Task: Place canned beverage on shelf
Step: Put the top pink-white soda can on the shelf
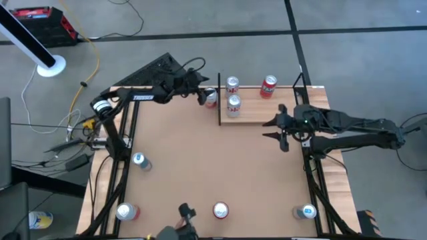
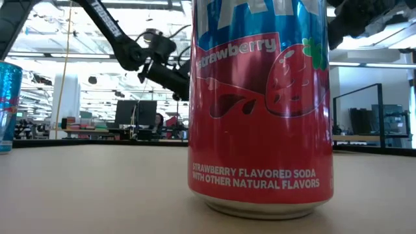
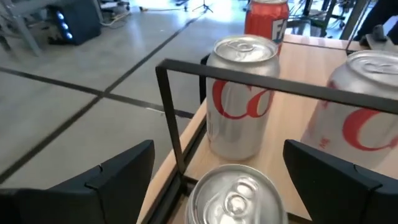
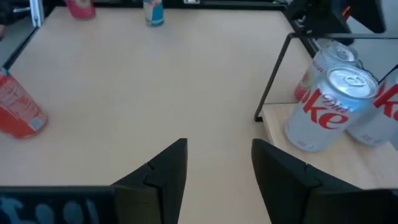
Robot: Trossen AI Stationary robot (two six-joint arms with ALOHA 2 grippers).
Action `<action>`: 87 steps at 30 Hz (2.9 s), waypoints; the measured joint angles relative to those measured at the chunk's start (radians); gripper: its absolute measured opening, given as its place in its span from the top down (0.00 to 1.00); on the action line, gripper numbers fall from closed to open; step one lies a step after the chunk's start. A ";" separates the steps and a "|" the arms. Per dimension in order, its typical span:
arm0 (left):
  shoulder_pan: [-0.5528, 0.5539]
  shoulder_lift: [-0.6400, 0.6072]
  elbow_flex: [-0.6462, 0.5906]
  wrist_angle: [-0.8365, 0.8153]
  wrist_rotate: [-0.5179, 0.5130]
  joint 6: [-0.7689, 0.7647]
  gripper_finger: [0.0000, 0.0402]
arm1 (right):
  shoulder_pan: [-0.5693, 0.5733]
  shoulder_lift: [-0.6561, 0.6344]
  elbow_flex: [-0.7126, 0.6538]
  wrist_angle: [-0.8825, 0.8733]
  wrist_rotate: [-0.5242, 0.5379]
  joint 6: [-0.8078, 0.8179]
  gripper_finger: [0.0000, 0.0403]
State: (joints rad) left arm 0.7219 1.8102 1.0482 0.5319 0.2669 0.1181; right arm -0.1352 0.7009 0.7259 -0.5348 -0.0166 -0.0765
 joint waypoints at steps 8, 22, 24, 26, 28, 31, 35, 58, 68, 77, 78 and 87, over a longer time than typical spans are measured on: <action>-0.002 0.059 0.017 0.000 0.069 -0.010 0.15 | -0.001 -0.001 -0.033 0.046 0.000 0.002 0.50; -0.003 0.058 0.016 -0.103 0.019 0.036 0.15 | 0.005 0.036 -0.035 0.142 0.000 0.016 0.50; -0.004 0.058 0.016 -0.107 0.008 0.035 0.15 | 0.007 0.046 -0.035 0.160 0.000 0.016 0.50; -0.004 0.058 0.016 -0.115 -0.002 0.035 0.15 | 0.019 0.054 -0.035 0.153 0.014 0.016 0.50; -0.003 0.057 0.017 -0.135 -0.005 0.036 0.16 | 0.041 0.065 -0.035 0.158 0.055 0.016 0.50; -0.005 0.057 0.017 -0.168 -0.008 0.054 0.20 | 0.077 0.075 -0.035 0.163 0.137 0.016 0.50; -0.012 0.056 0.017 -0.192 -0.017 0.060 0.33 | 0.113 0.087 -0.035 0.182 0.182 0.016 0.50; -0.451 -0.285 -0.043 -0.674 -0.160 0.037 0.33 | 0.151 0.145 -0.034 0.165 0.190 0.148 0.50; -0.722 -0.197 -0.071 -0.177 -0.328 0.057 0.33 | 0.225 0.143 -0.034 0.162 0.266 0.159 0.50; -0.675 0.034 0.133 -0.182 -0.345 -0.024 0.33 | 0.240 0.147 -0.034 0.146 0.266 0.158 0.50; -0.673 0.061 0.161 -0.212 -0.345 -0.026 0.33 | 0.240 0.147 -0.034 0.146 0.266 0.158 0.50; -0.675 0.214 0.355 -0.353 -0.369 -0.062 0.30 | 0.240 0.152 -0.034 0.133 0.266 0.189 0.50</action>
State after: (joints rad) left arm 0.0467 2.0238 1.4033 0.1790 -0.1018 0.0565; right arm 0.1043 0.8528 0.6918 -0.4023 0.2493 0.1127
